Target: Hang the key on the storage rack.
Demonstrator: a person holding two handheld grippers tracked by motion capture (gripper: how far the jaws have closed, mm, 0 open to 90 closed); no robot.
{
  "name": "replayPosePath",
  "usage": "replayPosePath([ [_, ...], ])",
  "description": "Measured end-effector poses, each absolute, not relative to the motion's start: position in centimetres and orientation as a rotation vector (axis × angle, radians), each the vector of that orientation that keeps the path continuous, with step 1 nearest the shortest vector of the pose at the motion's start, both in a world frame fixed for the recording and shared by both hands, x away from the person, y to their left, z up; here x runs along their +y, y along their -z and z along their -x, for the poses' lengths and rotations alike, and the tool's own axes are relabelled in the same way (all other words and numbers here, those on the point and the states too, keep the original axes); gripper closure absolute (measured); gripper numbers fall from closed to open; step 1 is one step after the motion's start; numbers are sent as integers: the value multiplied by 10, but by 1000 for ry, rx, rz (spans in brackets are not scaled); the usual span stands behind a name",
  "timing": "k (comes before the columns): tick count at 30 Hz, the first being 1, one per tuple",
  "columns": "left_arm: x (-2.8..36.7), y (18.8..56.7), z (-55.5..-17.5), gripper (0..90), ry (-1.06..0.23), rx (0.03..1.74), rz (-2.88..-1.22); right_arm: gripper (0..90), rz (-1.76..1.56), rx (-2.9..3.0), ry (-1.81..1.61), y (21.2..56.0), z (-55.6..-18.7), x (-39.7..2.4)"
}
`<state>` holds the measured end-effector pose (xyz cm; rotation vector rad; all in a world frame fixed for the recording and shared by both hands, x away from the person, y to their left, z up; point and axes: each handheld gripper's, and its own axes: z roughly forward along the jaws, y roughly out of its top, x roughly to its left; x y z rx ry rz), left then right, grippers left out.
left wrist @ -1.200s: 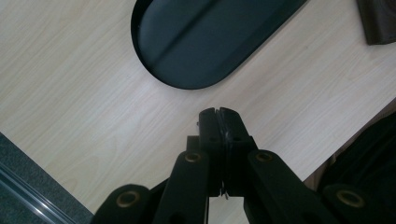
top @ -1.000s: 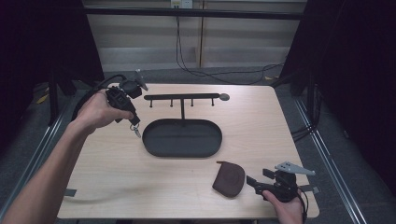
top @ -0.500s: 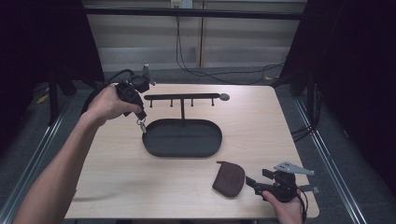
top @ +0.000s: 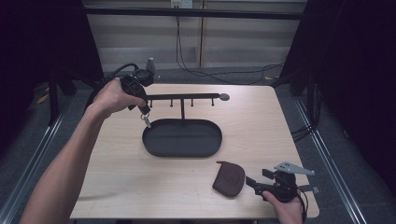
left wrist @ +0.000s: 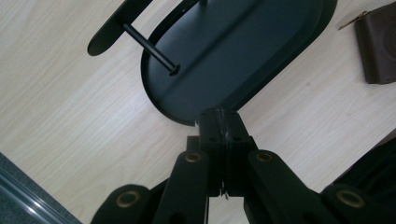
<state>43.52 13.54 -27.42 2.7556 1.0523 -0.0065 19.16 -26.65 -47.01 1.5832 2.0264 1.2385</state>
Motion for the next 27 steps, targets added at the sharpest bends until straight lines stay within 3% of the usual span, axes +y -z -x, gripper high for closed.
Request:
replayPosePath([
  [27,130,284,-471,894,13,1149,-2703,196,-1595,2025,-1262,471,-192,-268],
])
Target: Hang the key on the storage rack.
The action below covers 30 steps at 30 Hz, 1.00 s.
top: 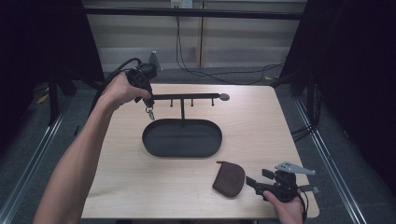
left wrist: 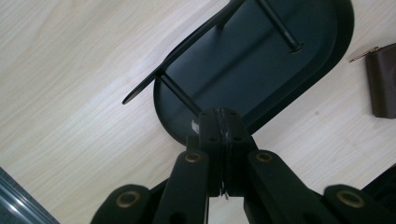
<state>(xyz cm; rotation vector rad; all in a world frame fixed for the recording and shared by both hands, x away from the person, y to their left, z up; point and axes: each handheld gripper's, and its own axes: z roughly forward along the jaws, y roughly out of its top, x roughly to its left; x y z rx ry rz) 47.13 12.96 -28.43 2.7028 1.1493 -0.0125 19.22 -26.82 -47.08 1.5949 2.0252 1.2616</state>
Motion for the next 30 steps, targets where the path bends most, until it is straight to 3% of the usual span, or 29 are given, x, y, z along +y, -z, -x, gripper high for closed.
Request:
replayPosePath([
  [30,136,284,-479,867,-60,1210,-2676,197,-1595,2032,-1266,471,-193,-268],
])
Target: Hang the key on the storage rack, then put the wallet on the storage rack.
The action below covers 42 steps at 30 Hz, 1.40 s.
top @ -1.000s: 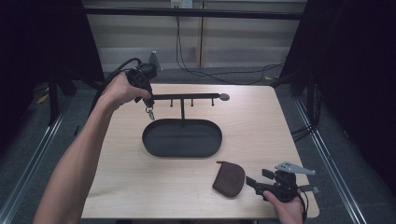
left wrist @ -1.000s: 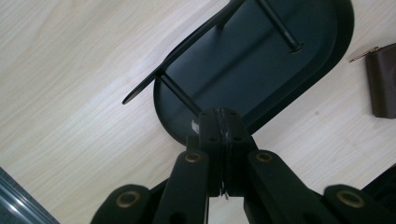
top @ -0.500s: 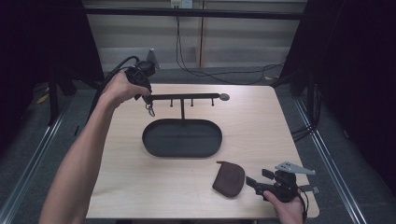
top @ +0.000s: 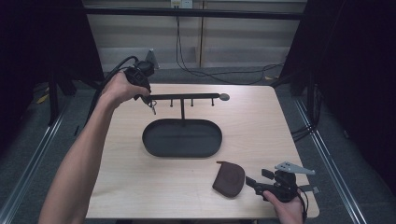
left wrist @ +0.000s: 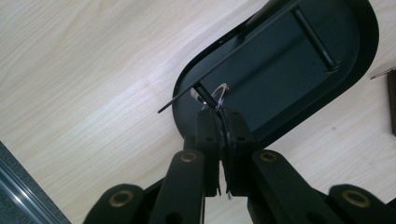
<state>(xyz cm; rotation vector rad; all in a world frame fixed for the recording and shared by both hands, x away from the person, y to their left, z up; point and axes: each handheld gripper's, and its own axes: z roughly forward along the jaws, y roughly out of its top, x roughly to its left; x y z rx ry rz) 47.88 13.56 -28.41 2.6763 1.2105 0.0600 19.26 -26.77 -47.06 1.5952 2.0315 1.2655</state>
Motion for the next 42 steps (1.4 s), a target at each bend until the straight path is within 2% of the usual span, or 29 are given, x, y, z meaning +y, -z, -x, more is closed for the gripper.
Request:
replayPosePath([
  [5,140,282,-475,825,-67,1221,-2643,197,-1594,2038,-1262,471,-194,-267],
  [12,157,283,-468,735,-12,1252,-2610,197,-1594,2038,-1256,471,-194,-266],
  [14,162,282,-463,700,-9,1245,-2610,197,-1595,2037,-1256,471,-194,-266],
  [15,164,281,-461,639,-26,1247,-2592,197,-1595,2038,-1254,471,-194,-266],
  [16,167,280,-457,639,-59,1248,-2563,197,-1595,2038,-1254,471,-194,-266],
  [17,169,279,-454,582,-83,1245,-2539,197,-1591,2040,-1252,471,-194,-266],
  [21,175,285,-438,505,-106,1204,-2532,197,-1588,2048,-1246,471,-194,-265],
  [24,179,287,-435,492,-109,1200,-2518,197,-1591,2046,-1246,471,-194,-265],
  [28,188,291,-424,428,-171,1187,-2478,197,-1592,2043,-1246,471,-194,-266],
  [35,203,306,-401,343,-156,1126,-2428,197,-1589,2045,-1238,471,-194,-265],
  [42,213,328,-379,298,-129,1085,-2386,196,-1586,2047,-1230,471,-194,-265],
])
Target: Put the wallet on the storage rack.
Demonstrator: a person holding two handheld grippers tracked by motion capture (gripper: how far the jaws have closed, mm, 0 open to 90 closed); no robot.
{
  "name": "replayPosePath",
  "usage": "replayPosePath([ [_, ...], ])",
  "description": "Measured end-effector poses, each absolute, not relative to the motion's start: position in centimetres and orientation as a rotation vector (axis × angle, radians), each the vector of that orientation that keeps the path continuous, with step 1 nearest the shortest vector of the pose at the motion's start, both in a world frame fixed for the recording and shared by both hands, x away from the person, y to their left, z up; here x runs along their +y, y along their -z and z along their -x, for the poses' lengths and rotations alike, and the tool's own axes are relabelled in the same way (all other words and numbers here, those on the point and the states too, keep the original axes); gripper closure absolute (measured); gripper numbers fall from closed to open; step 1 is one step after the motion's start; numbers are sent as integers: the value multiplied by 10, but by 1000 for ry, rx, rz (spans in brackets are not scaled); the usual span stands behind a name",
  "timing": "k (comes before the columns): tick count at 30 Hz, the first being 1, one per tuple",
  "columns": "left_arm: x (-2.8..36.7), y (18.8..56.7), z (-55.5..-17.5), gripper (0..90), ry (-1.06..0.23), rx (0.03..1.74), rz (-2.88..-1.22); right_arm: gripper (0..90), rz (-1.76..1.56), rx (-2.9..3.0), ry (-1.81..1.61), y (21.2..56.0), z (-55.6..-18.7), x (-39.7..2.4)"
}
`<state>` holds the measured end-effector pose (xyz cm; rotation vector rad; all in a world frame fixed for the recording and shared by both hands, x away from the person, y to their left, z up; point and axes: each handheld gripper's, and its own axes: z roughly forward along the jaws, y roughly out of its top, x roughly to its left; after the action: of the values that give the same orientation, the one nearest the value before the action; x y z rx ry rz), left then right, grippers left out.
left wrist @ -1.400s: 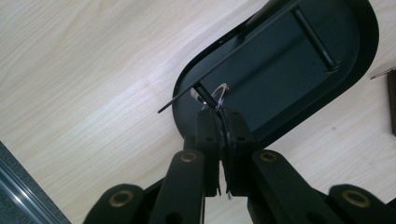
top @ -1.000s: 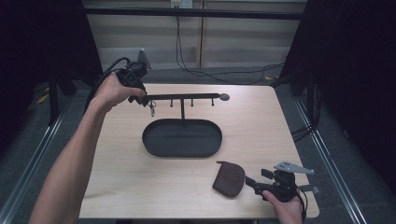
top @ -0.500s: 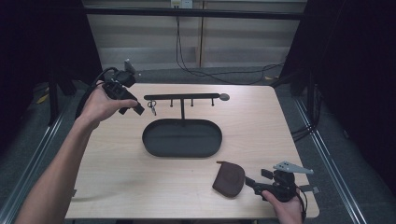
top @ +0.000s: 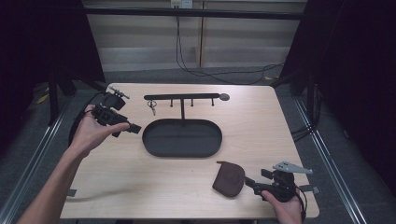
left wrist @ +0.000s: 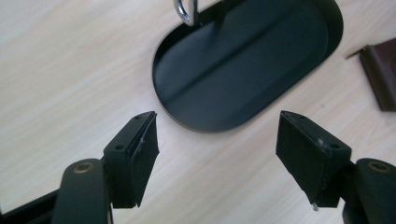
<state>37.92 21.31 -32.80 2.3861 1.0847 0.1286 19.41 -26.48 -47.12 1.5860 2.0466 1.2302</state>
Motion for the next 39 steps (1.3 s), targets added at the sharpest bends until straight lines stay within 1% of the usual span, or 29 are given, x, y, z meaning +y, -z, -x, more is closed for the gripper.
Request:
replayPosePath([
  [3,214,336,-371,289,-129,1065,-2389,196,-1596,2042,-1231,471,-195,-265],
  [6,217,341,-362,273,-130,1061,-2347,196,-1596,2042,-1232,471,-195,-265],
  [7,219,343,-359,212,-119,1044,-2344,196,-1596,2047,-1226,472,-196,-265],
  [10,227,351,-350,202,-109,1032,-2316,196,-1596,2045,-1225,472,-196,-264],
  [11,233,360,-346,181,-101,1031,-2305,196,-1595,2044,-1227,471,-195,-264],
  [16,245,376,-338,187,-99,1040,-2260,196,-1594,2047,-1227,472,-195,-264],
  [19,247,385,-325,194,-134,1052,-2228,200,-1589,2044,-1227,471,-195,-264],
  [21,250,396,-313,181,-134,1052,-2215,208,-1593,2041,-1233,471,-194,-265],
  [24,254,403,-305,172,-141,1054,-2196,212,-1589,2039,-1236,471,-194,-265],
  [25,259,410,-298,170,-176,1065,-2179,210,-1592,2036,-1237,471,-194,-264],
  [26,259,410,-298,170,-176,1065,-2179,210,-1592,2036,-1237,471,-194,-264],
  [28,263,416,-289,171,-220,1080,-2158,208,-1594,2030,-1238,470,-193,-264],
  [31,265,422,-276,181,-300,1076,-2180,198,-1599,2028,-1251,469,-193,-266],
  [36,273,436,-259,176,-326,1108,-2142,192,-1604,2041,-1254,464,-192,-268],
  [39,277,442,-251,181,-291,1111,-2107,189,-1608,2092,-1246,462,-194,-268],
])
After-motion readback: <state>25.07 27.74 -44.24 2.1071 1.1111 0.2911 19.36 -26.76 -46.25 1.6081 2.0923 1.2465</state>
